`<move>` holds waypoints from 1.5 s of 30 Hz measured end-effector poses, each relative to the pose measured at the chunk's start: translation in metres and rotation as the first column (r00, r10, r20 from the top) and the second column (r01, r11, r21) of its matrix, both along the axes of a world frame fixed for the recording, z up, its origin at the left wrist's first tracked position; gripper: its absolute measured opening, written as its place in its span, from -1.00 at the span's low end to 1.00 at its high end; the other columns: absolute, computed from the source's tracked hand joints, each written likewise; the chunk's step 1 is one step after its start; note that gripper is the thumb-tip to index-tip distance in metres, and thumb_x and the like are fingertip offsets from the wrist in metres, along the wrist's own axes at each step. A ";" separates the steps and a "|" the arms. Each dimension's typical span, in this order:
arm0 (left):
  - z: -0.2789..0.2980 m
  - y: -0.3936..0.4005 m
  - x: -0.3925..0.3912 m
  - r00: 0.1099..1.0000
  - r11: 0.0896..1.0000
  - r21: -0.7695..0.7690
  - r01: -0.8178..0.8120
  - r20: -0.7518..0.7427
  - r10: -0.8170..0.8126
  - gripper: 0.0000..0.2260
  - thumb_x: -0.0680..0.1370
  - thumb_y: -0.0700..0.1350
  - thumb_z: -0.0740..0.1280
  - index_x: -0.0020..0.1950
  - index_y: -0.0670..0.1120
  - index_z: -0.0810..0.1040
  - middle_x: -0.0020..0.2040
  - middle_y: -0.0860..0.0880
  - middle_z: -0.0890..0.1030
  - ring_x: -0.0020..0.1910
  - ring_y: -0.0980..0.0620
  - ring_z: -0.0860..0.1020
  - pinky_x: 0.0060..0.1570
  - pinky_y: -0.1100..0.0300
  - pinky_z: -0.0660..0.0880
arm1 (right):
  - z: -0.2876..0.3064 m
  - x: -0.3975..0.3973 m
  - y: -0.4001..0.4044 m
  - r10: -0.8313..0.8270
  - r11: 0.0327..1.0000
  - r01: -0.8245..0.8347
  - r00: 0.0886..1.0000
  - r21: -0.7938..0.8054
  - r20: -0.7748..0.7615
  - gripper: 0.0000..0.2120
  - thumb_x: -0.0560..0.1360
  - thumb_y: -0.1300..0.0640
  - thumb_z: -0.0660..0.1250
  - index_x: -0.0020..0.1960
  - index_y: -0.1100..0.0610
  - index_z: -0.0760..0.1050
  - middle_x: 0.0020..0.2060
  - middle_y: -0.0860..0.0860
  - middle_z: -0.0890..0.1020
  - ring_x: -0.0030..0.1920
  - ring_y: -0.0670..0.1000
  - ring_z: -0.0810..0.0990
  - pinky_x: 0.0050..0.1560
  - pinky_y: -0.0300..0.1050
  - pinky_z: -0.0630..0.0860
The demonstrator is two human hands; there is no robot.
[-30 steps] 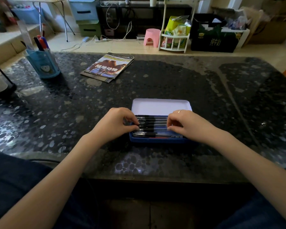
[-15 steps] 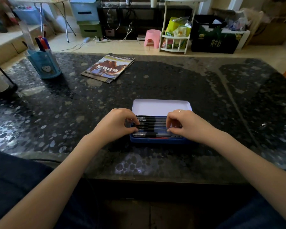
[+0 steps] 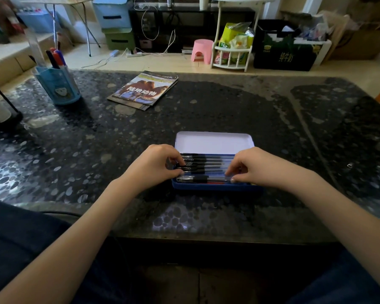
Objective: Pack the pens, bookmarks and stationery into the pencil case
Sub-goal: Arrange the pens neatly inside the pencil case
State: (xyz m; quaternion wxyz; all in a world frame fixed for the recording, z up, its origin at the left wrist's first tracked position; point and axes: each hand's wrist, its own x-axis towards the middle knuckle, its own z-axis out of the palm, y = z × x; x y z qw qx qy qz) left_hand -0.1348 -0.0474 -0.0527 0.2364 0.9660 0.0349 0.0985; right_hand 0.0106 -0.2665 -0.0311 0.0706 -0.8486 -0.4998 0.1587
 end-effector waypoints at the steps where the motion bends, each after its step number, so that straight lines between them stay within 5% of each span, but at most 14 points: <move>1: 0.000 0.000 0.000 1.000 1.000 -0.003 -0.001 0.000 0.001 -0.87 0.36 -0.10 0.51 -0.14 0.04 0.64 -0.16 0.08 0.62 -0.19 0.13 0.57 -0.16 0.28 0.49 | 0.000 -0.001 0.000 -0.004 1.000 0.004 1.000 -0.001 0.010 -0.81 0.42 0.07 0.47 0.04 -0.02 0.66 -0.28 -0.24 0.49 -0.27 -0.28 0.47 -0.19 -0.44 0.39; 6: 0.000 0.000 0.000 1.000 1.000 -0.011 -0.002 -0.005 0.002 -0.87 0.36 -0.10 0.51 -0.13 0.03 0.65 -0.15 0.08 0.62 -0.18 0.13 0.57 -0.11 0.21 0.53 | 0.002 -0.007 -0.001 -0.027 1.000 0.027 0.999 0.002 0.032 -0.84 0.42 0.04 0.45 0.01 -0.05 0.63 -0.19 -0.18 0.56 -0.19 -0.19 0.53 -0.06 -0.11 0.59; 13: -0.001 0.002 0.000 1.000 1.000 -0.007 -0.002 0.000 0.002 -0.86 0.35 -0.10 0.52 -0.13 0.05 0.64 -0.17 0.10 0.62 -0.20 0.16 0.56 -0.15 0.27 0.50 | 0.002 -0.010 0.001 -0.006 0.998 0.012 0.995 -0.060 0.095 -0.83 0.42 0.04 0.40 0.01 -0.10 0.55 -0.10 -0.16 0.57 -0.14 -0.15 0.52 -0.13 -0.16 0.55; 22: 0.000 0.000 0.001 1.000 1.000 -0.011 -0.005 -0.010 0.005 -0.87 0.37 -0.12 0.50 -0.12 0.04 0.64 -0.15 0.06 0.63 -0.19 0.14 0.57 -0.15 0.28 0.51 | -0.001 -0.007 0.003 -0.041 0.998 0.037 0.996 -0.049 -0.084 -0.77 0.42 0.11 0.41 -0.12 -0.16 0.39 -0.18 -0.16 0.53 -0.16 -0.15 0.53 -0.08 -0.18 0.52; 42: 0.001 -0.001 0.000 1.000 1.000 0.017 -0.009 -0.005 0.009 -0.86 0.38 -0.14 0.49 -0.09 0.00 0.66 -0.16 0.04 0.63 -0.20 0.12 0.56 -0.16 0.32 0.44 | -0.004 -0.007 0.002 -0.081 0.983 0.119 0.965 0.139 -0.251 -0.95 0.48 0.07 0.41 -0.07 -0.05 0.61 -0.18 -0.14 0.67 -0.18 -0.21 0.62 -0.07 -0.28 0.57; 45: 0.001 -0.001 0.000 1.000 1.000 0.017 -0.007 -0.004 0.007 -0.87 0.38 -0.14 0.49 -0.10 0.00 0.66 -0.17 0.04 0.63 -0.21 0.12 0.56 -0.17 0.32 0.45 | -0.002 -0.008 0.002 -0.085 0.980 0.124 0.968 0.157 -0.236 -0.91 0.45 0.08 0.44 -0.13 -0.11 0.62 -0.24 -0.16 0.65 -0.24 -0.24 0.59 -0.20 -0.36 0.50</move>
